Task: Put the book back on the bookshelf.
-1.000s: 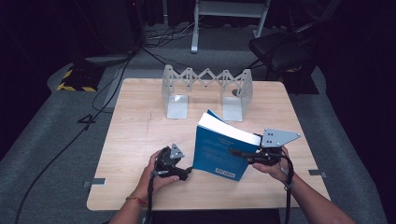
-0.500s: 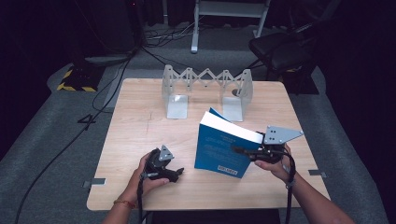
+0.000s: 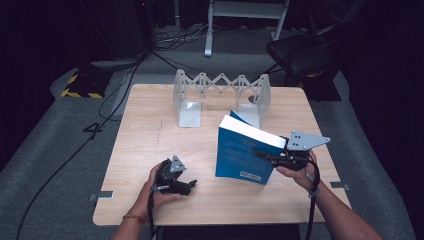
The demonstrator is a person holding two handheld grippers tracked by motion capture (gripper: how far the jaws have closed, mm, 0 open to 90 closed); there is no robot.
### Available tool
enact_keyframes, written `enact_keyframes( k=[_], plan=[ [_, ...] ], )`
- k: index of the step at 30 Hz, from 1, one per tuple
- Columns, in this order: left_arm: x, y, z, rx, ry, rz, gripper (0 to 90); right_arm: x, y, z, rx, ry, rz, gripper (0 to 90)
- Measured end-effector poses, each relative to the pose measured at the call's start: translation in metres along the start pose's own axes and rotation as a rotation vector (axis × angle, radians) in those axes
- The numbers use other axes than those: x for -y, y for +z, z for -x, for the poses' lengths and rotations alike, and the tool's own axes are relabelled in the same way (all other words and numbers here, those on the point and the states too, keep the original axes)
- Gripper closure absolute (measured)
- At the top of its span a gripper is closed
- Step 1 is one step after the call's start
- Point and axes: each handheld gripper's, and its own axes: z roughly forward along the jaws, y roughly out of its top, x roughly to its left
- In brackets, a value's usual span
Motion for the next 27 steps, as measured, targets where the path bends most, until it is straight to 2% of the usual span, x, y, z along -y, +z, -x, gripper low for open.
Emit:
enact_keyframes(
  k=[14, 17, 24, 27],
  plan=[
    [0.000, 0.000, 0.000, -0.001, -0.001, 0.000, 15.5, -0.020, 0.004, 0.029, 0.089, 0.005, -0.031, 61.4],
    [0.000, 0.000, 0.000, 0.000, 0.000, 0.000, 15.5, -0.028, 0.007, 0.036, 0.116, -0.002, -0.064, 61.4],
    [0.000, 0.000, 0.000, 0.001, 0.001, 0.001, 15.4, -0.038, 0.011, 0.050, 0.144, 0.004, -0.099, 61.5],
    [0.000, 0.000, -0.001, -0.002, 0.007, 0.000, 15.5, -0.043, 0.012, 0.057, 0.179, -0.005, -0.118, 61.5]
  ],
)
